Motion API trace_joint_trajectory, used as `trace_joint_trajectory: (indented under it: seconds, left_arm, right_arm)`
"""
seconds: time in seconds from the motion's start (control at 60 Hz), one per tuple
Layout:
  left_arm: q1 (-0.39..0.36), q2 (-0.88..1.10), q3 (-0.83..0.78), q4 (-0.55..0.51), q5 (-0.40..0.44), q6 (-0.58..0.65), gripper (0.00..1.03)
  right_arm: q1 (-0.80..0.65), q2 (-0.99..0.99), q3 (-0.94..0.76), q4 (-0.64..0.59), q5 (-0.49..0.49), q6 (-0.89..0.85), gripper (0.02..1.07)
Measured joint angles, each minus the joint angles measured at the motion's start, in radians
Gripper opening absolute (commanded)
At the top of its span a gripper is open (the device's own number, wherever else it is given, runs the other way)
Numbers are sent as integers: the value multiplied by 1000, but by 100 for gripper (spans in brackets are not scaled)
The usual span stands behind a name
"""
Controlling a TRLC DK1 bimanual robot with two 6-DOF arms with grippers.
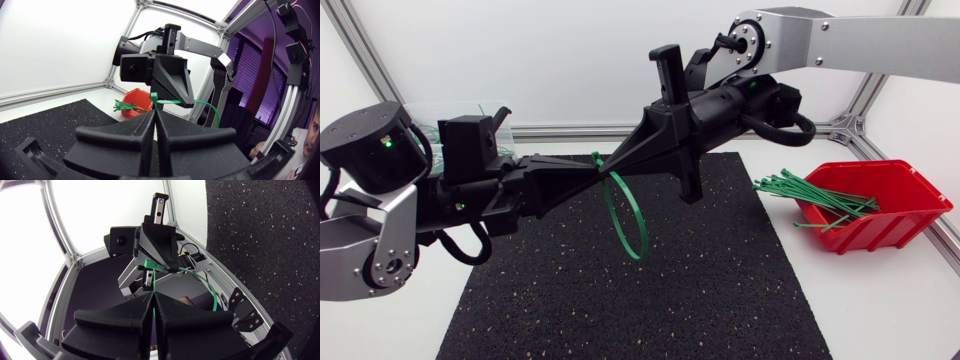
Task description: Take a green cable tie from the red box, thread the tail through the head to close it, then place it in the transparent bin on the left.
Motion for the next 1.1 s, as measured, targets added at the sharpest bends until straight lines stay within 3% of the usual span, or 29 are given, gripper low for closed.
trace_joint_trajectory:
  seconds: [1.1]
  left_arm:
    - [-6,28,-3,0,-3,0,4]
  right_arm:
    - [0,0,0,1,0,0,7]
